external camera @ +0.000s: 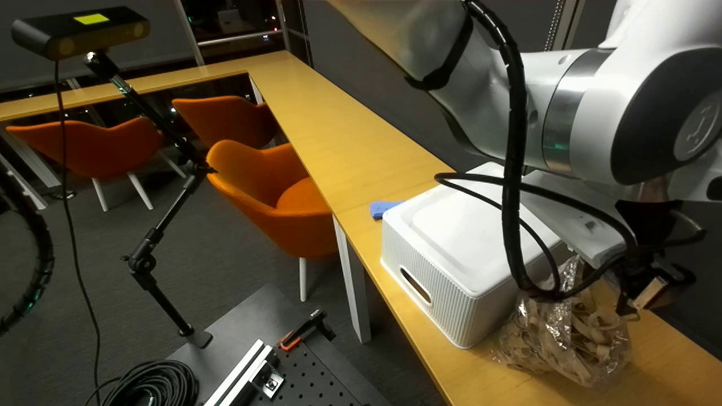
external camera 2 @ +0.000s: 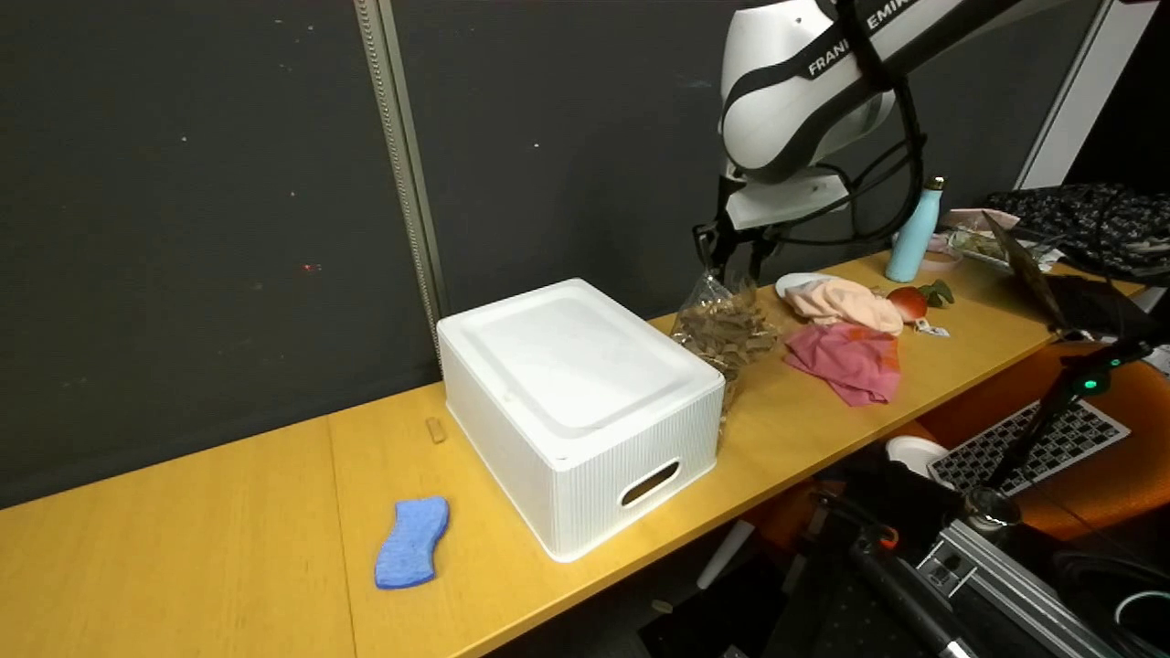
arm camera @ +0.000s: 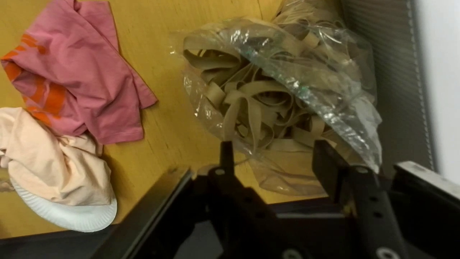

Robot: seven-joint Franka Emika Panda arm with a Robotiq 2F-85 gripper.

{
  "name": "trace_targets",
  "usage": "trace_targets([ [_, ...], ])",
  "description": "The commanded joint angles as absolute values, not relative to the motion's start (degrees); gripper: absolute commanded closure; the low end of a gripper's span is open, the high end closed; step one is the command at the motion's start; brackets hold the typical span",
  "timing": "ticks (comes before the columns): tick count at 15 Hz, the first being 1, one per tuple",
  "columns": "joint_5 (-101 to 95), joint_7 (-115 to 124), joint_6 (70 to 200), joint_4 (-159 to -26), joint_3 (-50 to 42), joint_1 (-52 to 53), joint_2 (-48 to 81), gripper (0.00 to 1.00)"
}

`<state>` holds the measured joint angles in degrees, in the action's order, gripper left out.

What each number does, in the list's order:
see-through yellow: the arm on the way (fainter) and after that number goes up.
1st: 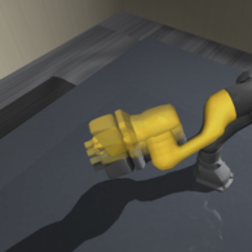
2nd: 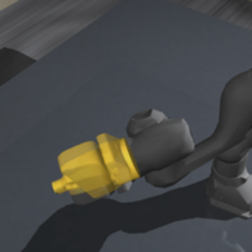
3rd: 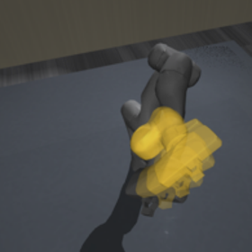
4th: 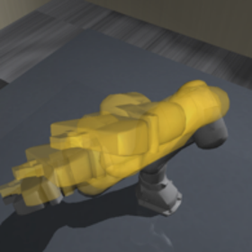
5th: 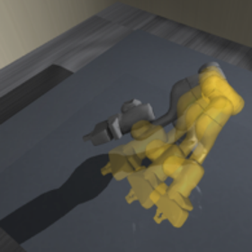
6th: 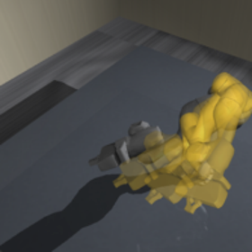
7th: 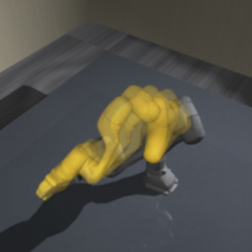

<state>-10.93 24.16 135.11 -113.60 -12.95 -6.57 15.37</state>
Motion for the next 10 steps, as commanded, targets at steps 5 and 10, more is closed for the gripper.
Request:
trace_targets([
  [5, -6.8, 22.6, 132.1, -113.5, -10.9, -6.0, 9.0, 0.0],
  [10, -4.8, 22.2, 126.3, -111.0, -7.8, -4.1, 6.1, 0.0],
])
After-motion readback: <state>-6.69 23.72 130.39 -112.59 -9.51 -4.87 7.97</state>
